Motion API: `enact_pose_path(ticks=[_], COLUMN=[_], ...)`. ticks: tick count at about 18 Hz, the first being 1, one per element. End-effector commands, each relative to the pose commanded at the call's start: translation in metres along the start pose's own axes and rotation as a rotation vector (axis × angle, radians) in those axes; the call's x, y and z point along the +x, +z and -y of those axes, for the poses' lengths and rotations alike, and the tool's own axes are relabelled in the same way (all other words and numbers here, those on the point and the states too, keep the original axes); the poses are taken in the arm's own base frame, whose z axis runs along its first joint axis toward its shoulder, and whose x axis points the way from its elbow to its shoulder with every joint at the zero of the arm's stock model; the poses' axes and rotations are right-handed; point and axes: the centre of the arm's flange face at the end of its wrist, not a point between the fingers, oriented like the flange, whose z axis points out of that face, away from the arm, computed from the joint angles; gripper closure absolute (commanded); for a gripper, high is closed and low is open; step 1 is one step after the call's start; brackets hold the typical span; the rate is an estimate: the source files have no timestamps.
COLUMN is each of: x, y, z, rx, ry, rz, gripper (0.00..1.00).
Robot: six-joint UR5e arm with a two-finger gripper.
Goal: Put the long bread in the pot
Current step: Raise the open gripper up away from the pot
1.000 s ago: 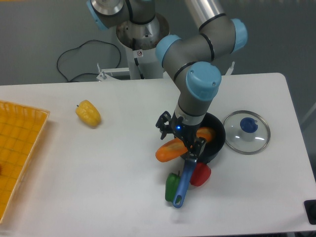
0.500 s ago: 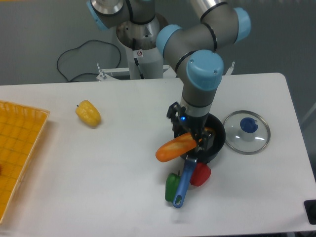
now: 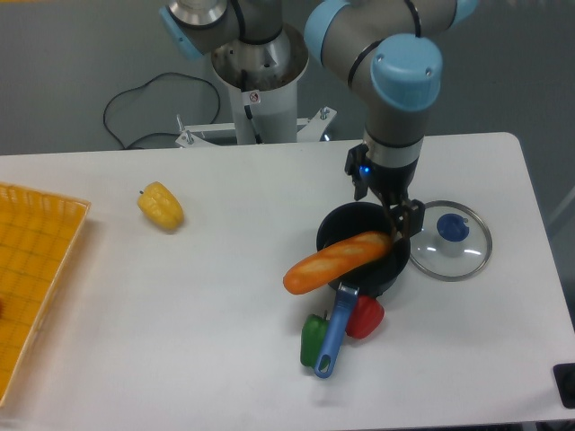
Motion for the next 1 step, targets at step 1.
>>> enact_pose_path(ticks=[1], x=[-0.0003], y=[0.0], z=[-0.0018], rx=[0.0], ry=[-0.002], rz=[0.0], gripper=[0.0])
